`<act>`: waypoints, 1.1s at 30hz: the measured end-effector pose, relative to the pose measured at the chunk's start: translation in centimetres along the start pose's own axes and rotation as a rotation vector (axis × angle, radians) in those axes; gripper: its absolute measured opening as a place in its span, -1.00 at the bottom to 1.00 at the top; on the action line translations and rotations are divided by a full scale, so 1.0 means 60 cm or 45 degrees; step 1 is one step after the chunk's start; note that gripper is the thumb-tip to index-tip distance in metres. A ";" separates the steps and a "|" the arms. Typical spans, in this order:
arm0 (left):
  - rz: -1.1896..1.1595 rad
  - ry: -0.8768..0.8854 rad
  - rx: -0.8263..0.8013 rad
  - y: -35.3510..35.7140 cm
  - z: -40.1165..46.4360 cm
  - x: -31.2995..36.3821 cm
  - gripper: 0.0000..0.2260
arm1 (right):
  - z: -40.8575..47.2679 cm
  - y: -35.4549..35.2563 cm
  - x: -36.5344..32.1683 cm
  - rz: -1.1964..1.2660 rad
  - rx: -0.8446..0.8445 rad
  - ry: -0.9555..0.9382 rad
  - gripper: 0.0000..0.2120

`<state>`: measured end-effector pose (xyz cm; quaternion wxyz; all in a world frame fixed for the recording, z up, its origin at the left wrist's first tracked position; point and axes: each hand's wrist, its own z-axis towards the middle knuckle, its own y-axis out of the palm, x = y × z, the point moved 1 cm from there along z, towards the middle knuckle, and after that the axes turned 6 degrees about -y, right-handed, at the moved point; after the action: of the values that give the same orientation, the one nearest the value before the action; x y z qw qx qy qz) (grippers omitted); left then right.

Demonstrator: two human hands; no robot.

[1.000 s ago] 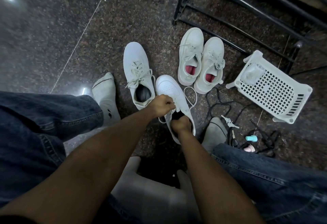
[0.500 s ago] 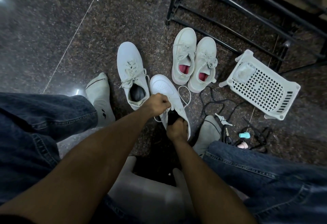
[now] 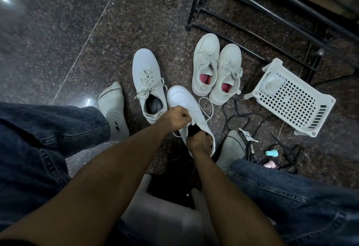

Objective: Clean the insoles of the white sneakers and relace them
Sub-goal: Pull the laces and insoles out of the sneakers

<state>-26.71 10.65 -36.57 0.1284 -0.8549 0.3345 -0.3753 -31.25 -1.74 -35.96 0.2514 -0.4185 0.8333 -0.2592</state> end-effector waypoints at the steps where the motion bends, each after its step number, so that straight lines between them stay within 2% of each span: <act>1: 0.002 -0.007 -0.005 0.001 -0.001 0.000 -0.81 | -0.005 0.000 0.005 -0.069 0.056 -0.047 -0.50; 8: -0.025 0.006 -0.001 0.005 -0.001 0.000 -0.84 | -0.023 0.007 0.023 -0.340 0.229 -0.324 -0.67; 12: -0.062 -0.011 -0.039 0.005 0.003 0.000 -0.84 | -0.013 -0.009 0.028 -0.471 0.160 -0.434 -0.68; 15: -0.033 -0.010 -0.050 0.003 -0.001 0.003 -0.86 | 0.002 -0.031 0.024 -0.444 0.070 -0.374 -0.72; 19: -0.047 0.001 -0.036 0.004 -0.005 0.003 -0.86 | -0.001 -0.042 0.020 -0.387 0.080 -0.324 -0.74; 23: -0.046 0.034 -0.056 0.003 -0.007 0.004 -0.86 | -0.003 -0.050 0.028 -0.214 0.146 -0.314 -0.71; 27: -0.070 0.088 -0.085 0.009 -0.008 -0.005 -0.88 | -0.010 -0.046 0.034 0.210 0.207 -0.278 -0.77; 30: -0.068 0.118 -0.086 0.012 -0.008 -0.008 -0.90 | 0.003 -0.053 0.035 0.492 0.108 -0.193 -0.87; 33: -0.080 0.121 -0.071 0.007 -0.011 -0.003 -0.91 | 0.019 -0.074 0.030 0.504 0.019 -0.186 -0.80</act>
<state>-27.44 10.49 -36.41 0.0765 -0.8494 0.3234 -0.4099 -28.94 -5.74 -34.34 0.3602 -0.2624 0.8770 -0.1798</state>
